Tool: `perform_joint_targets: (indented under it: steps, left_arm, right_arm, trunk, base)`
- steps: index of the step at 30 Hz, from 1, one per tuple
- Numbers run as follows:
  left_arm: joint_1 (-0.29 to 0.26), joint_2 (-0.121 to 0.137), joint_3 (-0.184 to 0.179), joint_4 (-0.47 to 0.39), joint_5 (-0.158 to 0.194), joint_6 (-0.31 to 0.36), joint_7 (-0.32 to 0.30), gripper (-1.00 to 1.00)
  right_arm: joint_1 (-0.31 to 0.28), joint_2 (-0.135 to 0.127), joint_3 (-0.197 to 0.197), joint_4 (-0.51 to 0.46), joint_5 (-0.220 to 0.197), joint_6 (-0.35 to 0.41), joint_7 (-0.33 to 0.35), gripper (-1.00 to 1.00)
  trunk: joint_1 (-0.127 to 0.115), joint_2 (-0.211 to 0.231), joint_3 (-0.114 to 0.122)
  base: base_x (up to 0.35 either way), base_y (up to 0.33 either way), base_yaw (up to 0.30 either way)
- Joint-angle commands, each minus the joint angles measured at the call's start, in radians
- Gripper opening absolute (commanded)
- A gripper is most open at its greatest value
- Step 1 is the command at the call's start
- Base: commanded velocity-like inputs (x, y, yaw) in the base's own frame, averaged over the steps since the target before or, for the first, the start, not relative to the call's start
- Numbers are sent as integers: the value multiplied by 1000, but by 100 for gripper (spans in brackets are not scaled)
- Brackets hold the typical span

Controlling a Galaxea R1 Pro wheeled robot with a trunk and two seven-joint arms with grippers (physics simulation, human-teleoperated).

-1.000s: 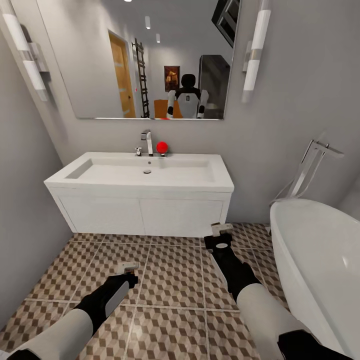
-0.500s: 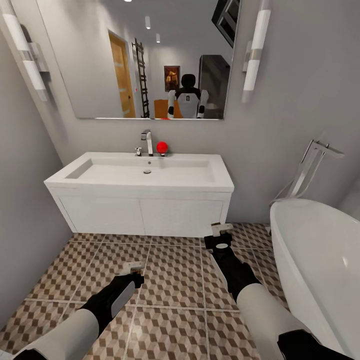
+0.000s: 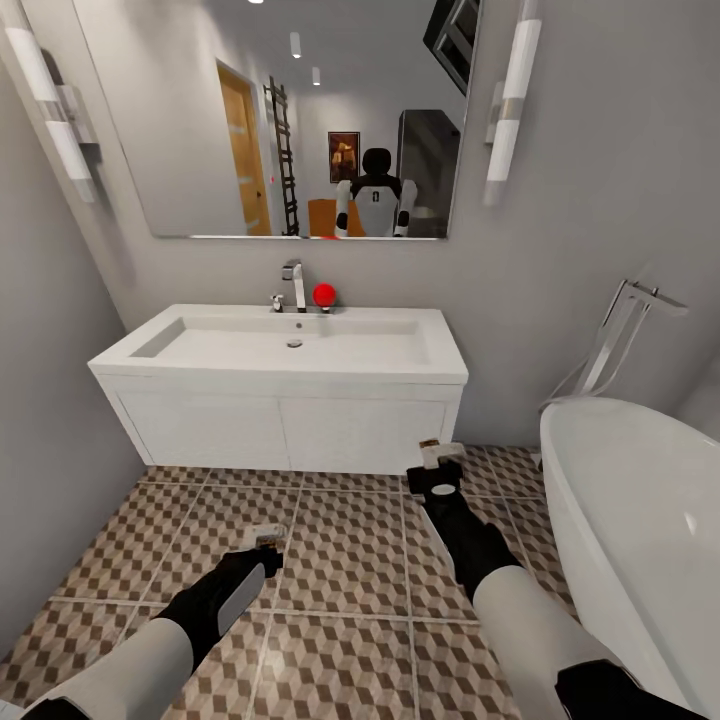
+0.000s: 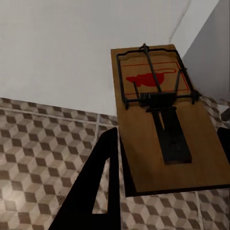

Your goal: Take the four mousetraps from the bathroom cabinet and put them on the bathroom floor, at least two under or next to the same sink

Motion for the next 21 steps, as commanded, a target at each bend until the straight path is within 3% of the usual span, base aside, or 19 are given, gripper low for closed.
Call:
perform_joint_targets:
  steps: [1, 6, 13, 21]
  left_arm:
    - [-1, 2, -8, -3, 8, 4, 9, -100]
    - [-1, 0, -6, -5, 8, 3, 9, -100]
    - [-1, -25, -5, -7, 8, 2, 9, -100]
    - [-1, -25, -6, 2, 8, 4, 10, -100]
  right_arm:
    - [0, 0, 9, -1, 9, -18, 1, -100]
    - [0, 0, 20, 11, 8, -103, 24, -100]
    - [0, 0, 21, 25, 7, -118, 26, -100]
    - [0, 0, 21, 29, 7, -134, 26, -100]
  trunk:
    - [0, -1, -1]
    - [0, -1, -1]
    - [0, -1, -1]
    - [0, -1, -1]
  base:
    - [0, 0, 0]
    - [0, 0, 0]
    - [0, 0, 0]
    - [0, 0, 0]
